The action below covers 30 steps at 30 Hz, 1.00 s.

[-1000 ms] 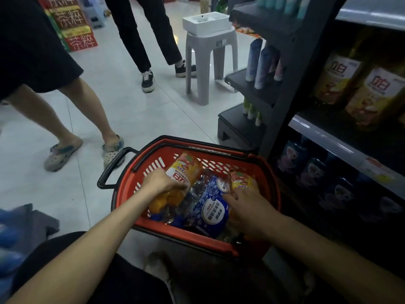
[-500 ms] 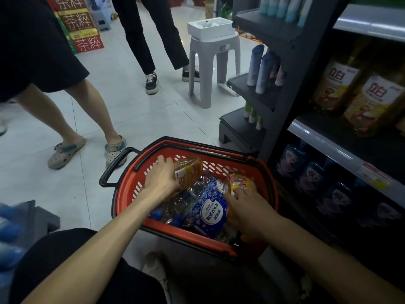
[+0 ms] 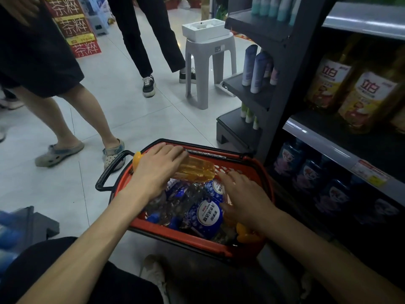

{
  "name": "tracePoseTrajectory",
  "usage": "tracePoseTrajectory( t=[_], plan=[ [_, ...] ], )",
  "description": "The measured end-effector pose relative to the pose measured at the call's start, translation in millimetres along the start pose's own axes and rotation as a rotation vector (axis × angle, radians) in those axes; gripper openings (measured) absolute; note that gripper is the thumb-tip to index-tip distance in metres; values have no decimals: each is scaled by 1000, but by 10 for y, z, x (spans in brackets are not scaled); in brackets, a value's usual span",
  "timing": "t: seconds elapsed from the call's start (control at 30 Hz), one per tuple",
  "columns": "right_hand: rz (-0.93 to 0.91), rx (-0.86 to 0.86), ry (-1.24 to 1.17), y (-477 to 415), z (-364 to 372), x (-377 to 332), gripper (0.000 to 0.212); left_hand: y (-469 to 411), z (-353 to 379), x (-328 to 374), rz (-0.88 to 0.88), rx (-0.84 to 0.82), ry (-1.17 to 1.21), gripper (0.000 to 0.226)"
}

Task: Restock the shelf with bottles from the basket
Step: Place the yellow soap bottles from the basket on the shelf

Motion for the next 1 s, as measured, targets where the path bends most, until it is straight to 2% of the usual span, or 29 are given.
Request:
tracePoseTrajectory(
  t=[0.2, 0.37, 0.43, 0.53, 0.67, 0.73, 0.8, 0.87, 0.93, 1.0],
  plan=[
    [35, 203, -93, -59, -254, 45, 101, -59, -560, 396, 216, 225, 52, 87],
    [167, 378, -348, 78, -392, 302, 73, -209, -728, 724, 320, 327, 31, 85],
    [229, 380, -487, 130, -376, 457, 67, -295, -716, 782, 303, 315, 54, 91],
    [322, 339, -680, 220, -348, 683, 71, -374, -702, 855, 248, 348, 115, 94],
    [417, 300, -919, 380, -322, 896, 74, -315, -913, 938, 231, 598, 379, 57],
    [437, 307, -1060, 449, -338, 958, 74, -311, -928, 861, 98, 640, 574, 54],
    [441, 306, -1183, 518, -371, 999, 73, -352, -785, 788, -101, 560, 815, 66],
    [425, 307, -1279, 601, -434, 1021, 64, -432, -556, 828, -254, 378, 1101, 77],
    [403, 306, -1337, 679, -500, 1051, 54, -524, -295, 980, -334, 126, 1424, 83],
    [351, 291, -1373, 738, -546, 1088, 47, -591, -121, 1218, -343, -92, 1718, 77]
  ],
)
Point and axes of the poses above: each hand's wrist, its own y-axis away from the middle knuckle, its own z-axis out of the palm, x = y × z, the point moved 9 cm from there along -y, towards the middle knuckle, and after that the axes turned 3 degrees about -x, right-handed, at the moved point
